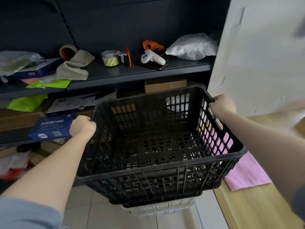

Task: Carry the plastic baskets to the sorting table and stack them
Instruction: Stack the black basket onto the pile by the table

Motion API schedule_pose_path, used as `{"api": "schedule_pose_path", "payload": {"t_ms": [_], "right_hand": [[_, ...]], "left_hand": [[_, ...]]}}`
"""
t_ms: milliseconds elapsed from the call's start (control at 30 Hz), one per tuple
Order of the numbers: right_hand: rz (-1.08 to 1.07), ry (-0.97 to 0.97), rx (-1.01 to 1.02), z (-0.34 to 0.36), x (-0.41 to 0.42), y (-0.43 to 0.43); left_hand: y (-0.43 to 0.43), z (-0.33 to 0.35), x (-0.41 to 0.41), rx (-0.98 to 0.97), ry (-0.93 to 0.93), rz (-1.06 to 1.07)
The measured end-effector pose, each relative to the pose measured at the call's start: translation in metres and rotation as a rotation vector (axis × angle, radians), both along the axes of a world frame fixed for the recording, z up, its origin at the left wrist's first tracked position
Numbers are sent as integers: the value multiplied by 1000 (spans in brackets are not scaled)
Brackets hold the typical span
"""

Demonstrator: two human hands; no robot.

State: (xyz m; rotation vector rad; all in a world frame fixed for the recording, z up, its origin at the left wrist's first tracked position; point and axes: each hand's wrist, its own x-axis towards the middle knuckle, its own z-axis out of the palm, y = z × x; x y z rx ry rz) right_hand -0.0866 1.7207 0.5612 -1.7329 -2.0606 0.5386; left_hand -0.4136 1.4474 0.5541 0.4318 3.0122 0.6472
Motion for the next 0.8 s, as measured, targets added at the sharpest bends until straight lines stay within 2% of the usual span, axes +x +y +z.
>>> {"api": "schedule_pose_path", "payload": {"t_ms": [800], "right_hand": [[11, 87, 90, -14, -8, 9]], "left_hand": [[6, -8, -7, 30, 81, -10]]}}
